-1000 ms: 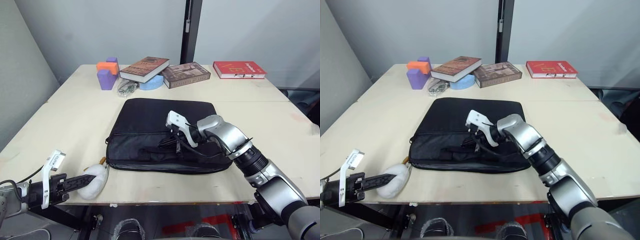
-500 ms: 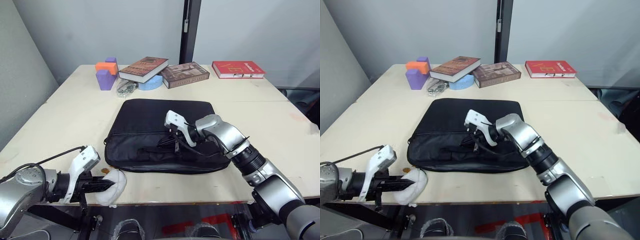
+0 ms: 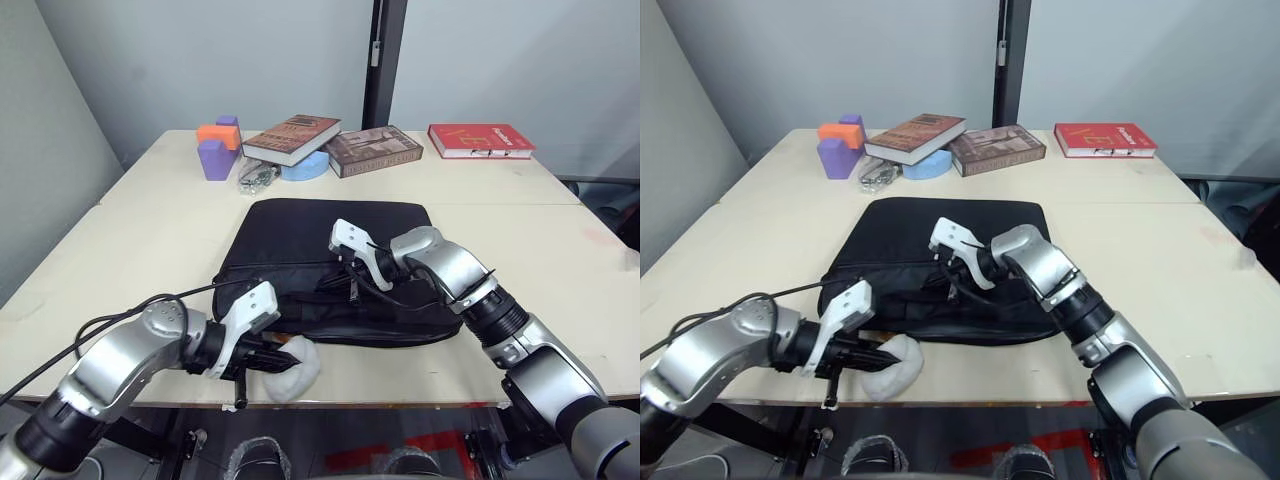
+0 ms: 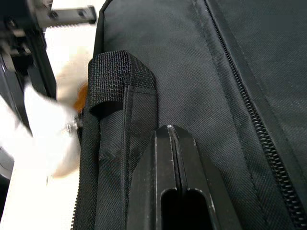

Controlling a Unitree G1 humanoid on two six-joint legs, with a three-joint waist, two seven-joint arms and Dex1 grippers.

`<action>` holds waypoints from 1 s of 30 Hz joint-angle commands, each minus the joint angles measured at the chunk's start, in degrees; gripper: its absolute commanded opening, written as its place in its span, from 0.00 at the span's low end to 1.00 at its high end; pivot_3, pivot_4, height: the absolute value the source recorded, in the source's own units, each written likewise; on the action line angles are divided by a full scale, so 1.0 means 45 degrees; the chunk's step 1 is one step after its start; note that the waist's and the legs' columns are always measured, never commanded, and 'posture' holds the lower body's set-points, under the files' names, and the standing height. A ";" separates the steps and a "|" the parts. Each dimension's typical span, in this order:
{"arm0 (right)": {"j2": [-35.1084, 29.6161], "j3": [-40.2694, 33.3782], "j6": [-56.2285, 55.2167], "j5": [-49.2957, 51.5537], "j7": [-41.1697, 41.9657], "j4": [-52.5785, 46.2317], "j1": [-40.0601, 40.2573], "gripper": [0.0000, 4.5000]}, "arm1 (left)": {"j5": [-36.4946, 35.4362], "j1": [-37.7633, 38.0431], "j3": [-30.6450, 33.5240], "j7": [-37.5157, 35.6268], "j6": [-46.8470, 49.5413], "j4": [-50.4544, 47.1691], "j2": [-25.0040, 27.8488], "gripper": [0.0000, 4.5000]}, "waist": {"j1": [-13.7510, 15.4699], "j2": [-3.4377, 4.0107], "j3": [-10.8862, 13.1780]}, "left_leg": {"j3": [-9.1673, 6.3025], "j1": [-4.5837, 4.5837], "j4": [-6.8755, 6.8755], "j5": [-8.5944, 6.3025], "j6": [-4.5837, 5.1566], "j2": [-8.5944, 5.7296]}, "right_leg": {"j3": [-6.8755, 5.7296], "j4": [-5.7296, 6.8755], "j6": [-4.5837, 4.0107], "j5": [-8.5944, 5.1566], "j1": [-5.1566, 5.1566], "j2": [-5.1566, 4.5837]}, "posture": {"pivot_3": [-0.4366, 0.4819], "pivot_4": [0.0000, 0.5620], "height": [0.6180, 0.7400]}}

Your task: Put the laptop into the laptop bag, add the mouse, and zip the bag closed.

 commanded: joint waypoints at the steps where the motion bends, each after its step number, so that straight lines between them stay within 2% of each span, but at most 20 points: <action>1: 0.0109 0.0135 0.0081 -0.0157 0.0011 0.0290 -0.0088 0.00 | 0.0183 -0.0888 -0.1110 -0.0721 -0.0332 0.0714 -0.0757 0.00 | 0.0005 0.0001 -0.0003 | 0.0002 -0.0002 0.0001 0.0000 0.0000 -0.0001 | 0.0002 0.0000 0.0000 0.0000 -0.0001 0.0000 | 0.48 0.27 0.92; 9: 0.0048 0.0064 0.0164 -0.0146 -0.0034 0.0170 -0.0065 0.00 | -0.0348 -0.2132 -0.1526 -0.2417 -0.0504 0.2159 -0.2004 0.00 | 0.0027 0.0000 -0.0003 | 0.0003 -0.0010 0.0003 0.0001 -0.0002 0.0000 | 0.0001 -0.0004 -0.0001 0.0001 -0.0003 -0.0001 | 0.48 0.27 0.92; 14: -0.0054 -0.0026 0.0230 -0.0121 -0.0080 0.0070 -0.0011 0.00 | -0.0305 -0.1986 -0.1158 -0.2487 -0.0389 0.2365 -0.1823 0.00 | 0.0060 0.0000 -0.0003 | 0.0002 -0.0010 0.0002 0.0001 -0.0002 0.0000 | -0.0001 -0.0004 -0.0001 0.0001 -0.0004 -0.0001 | 0.48 0.27 0.92; 16: -0.0107 -0.0035 0.0241 -0.0119 -0.0083 0.0021 0.0044 0.00 | -0.0157 -0.1779 -0.0853 -0.2226 -0.0409 0.2456 -0.1594 0.18 | 0.0068 0.0001 -0.0002 | 0.0002 -0.0010 0.0002 0.0001 -0.0002 0.0000 | -0.0001 -0.0004 -0.0001 0.0001 -0.0003 -0.0001 | 0.48 0.27 0.92; 22: -0.0114 -0.0051 0.0283 -0.0080 -0.0102 -0.0076 0.0088 0.00 | -0.0347 -0.1041 0.0382 -0.1894 -0.0384 0.1855 -0.0652 0.63 | 0.0065 0.0004 0.0000 | 0.0001 -0.0011 -0.0003 0.0001 -0.0003 0.0003 | -0.0006 -0.0006 -0.0001 0.0001 -0.0007 0.0000 | 0.48 0.27 0.92; 30: -0.0364 -0.0544 0.0439 0.0247 -0.0046 -0.0433 -0.0011 0.00 | -0.1925 0.0736 0.3203 -0.2478 -0.0097 0.0113 0.1268 0.63 | 0.0052 0.0009 0.0006 | -0.0001 -0.0015 -0.0004 -0.0001 -0.0006 0.0004 | -0.0006 -0.0009 -0.0001 0.0000 -0.0014 0.0001 | 0.48 0.27 0.92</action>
